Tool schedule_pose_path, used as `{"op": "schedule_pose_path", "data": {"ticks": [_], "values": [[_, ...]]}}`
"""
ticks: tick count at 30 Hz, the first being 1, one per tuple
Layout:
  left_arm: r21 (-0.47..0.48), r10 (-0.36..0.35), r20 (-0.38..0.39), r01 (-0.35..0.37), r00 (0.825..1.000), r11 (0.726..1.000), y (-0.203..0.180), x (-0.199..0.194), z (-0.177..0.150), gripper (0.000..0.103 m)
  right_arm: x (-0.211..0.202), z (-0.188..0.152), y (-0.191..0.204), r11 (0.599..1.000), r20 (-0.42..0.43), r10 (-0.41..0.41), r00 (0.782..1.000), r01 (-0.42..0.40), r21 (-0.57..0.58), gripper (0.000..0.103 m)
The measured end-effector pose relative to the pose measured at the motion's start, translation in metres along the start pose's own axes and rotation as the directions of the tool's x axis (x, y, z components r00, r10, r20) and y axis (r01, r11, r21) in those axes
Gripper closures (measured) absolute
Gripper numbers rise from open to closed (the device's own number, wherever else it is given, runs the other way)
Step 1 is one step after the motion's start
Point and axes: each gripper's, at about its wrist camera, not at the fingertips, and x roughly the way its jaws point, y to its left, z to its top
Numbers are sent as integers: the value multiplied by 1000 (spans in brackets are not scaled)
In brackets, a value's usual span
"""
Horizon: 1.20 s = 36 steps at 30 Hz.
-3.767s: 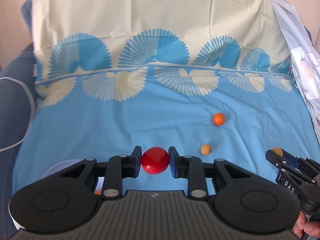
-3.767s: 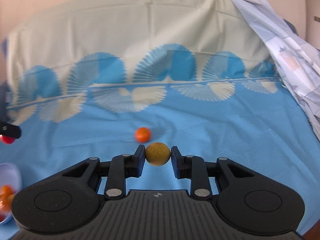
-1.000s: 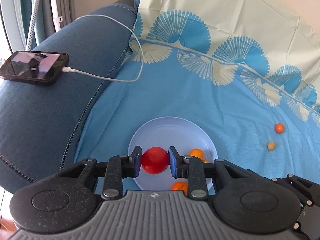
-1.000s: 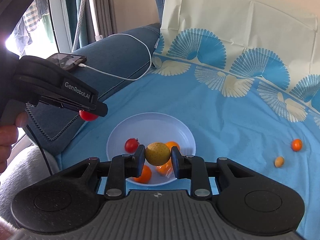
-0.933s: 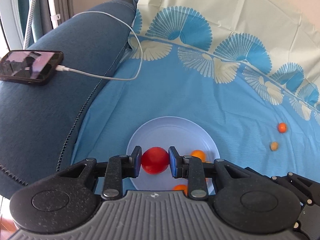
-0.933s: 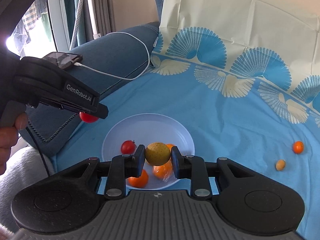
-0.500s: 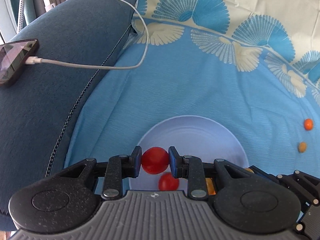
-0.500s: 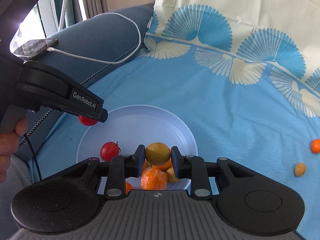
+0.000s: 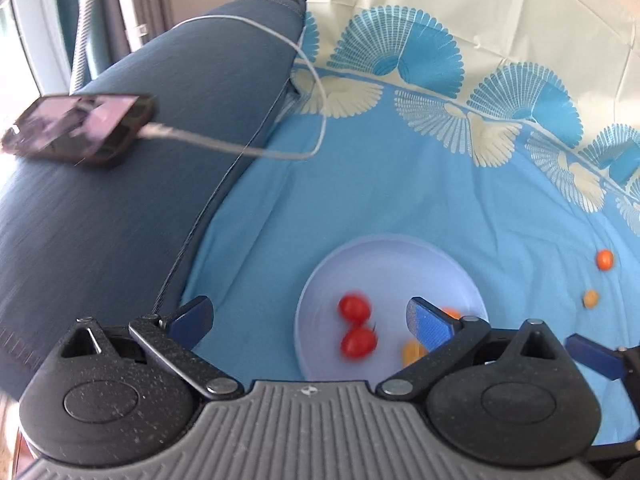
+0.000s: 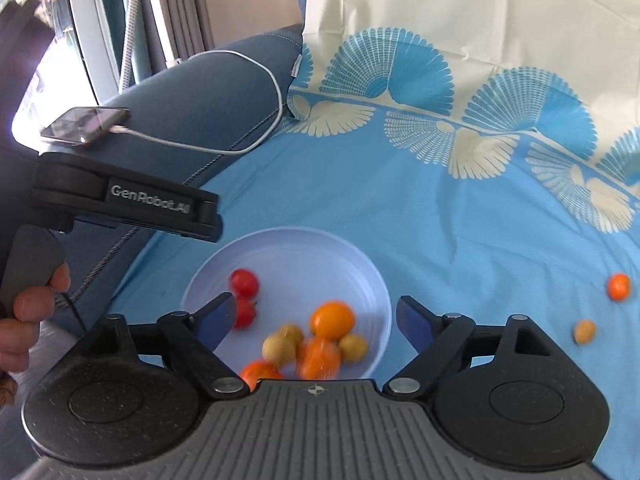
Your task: Organize fruits
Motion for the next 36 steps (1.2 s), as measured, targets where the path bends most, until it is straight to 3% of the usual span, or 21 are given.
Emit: {"op": "schedule_pose_path", "data": {"ticks": [7,14,26,36], "values": [[-59,16,-49,-19,999,998,17,-61,-49,0,-77,-32,18,999,34,-29,999,29,15,8],[-58,-2,23,3,1000,998,16,-113,-86,0,-137,-59,41,998,125,-54,991,58,-31,3],[-17,-46,130,49,990,999,2,-168,-115,0,-195,-89,55,991,238,-110,965,125,-49,1],[-13,-54,166,57,985,998,2,-182,-120,0,-213,-96,59,988,279,-120,953,142,-58,1]]}}
